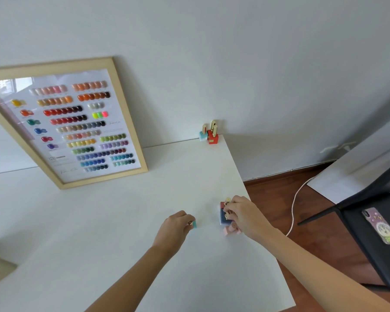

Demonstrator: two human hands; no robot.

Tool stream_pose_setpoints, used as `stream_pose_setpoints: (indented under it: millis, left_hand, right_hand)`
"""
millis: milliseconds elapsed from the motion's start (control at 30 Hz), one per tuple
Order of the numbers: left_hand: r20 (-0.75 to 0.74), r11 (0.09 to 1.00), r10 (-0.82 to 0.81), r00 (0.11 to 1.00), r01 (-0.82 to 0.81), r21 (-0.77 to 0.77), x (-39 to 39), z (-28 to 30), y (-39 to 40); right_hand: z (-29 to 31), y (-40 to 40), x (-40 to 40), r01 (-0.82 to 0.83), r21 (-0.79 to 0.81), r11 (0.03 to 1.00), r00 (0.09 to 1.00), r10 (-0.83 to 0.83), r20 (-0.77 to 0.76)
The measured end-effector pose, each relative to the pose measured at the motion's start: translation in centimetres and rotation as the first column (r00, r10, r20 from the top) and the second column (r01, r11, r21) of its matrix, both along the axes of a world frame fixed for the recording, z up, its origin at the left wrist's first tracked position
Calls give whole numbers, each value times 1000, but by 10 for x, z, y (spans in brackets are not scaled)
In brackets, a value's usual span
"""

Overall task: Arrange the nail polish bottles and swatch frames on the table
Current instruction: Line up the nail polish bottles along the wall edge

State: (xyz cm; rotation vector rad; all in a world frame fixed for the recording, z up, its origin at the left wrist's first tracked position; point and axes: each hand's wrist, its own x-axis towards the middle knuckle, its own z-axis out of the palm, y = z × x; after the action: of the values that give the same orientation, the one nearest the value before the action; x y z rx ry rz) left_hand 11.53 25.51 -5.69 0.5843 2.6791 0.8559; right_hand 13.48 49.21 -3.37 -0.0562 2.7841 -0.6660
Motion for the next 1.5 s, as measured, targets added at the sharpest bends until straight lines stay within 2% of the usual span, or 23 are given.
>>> stream_pose_setpoints:
  millis: [100, 200, 267, 367, 567, 633, 800, 900, 1033, 1167, 1367, 1433, 1500]
  left_hand:
    - [-3, 1000, -2, 1000, 2, 3, 0, 0, 0]
    - [-5, 1000, -3, 1000, 3, 2, 0, -1, -1]
    - [-5, 1000, -3, 1000, 3, 3, 0, -2, -1]
    - [-6, 1000, -8, 1000, 8, -4, 0, -1, -1]
    - [-9, 1000, -9, 1000, 9, -4, 0, -2, -1]
    - [-14, 1000, -11, 1000, 11, -5, 0, -2, -1]
    - [-19, 1000, -8, 1000, 8, -8, -1, -3, 0]
    - [-12, 1000, -5, 1000, 5, -5, -3, -4, 2]
    - [0, 1000, 8, 1000, -8, 9, -9, -5, 2]
    - [-13, 997, 71, 997, -70, 45, -26, -1, 0]
    - [-56, 985, 152, 987, -147, 96, -84, 14, 9]
    - [-62, 981, 170, 983, -163, 110, -106, 18, 17]
    - [-72, 977, 184, 980, -174, 121, -129, 21, 28]
  right_hand:
    - [-3, 2, -1, -11, -27, 1000, 1000, 11, 21]
    - [-3, 2, 0, 28, -133, 991, 999, -25, 25]
    - [0, 3, 1, 40, -101, 994, 998, -44, -43]
    - [4, 4, 1, 0, -74, 997, 999, -4, -45]
    - [3, -2, -2, -184, 82, 980, 983, 185, -14]
    - [5, -1, -5, -247, 94, 964, 968, 240, 79]
    - [-1, -7, -12, -187, 118, 975, 981, 177, 84]
    - [-3, -12, -14, -189, 129, 973, 975, 171, 144]
    - [0, -14, -15, -211, 189, 959, 973, 187, 138]
    - [10, -17, -17, -143, 24, 989, 987, 141, 72]
    - [57, -9, -46, -57, -270, 961, 987, 13, -162]
    - [69, 4, -64, -32, -311, 950, 975, -40, -221]
    - [76, 20, -88, -28, -287, 958, 963, -51, -265]
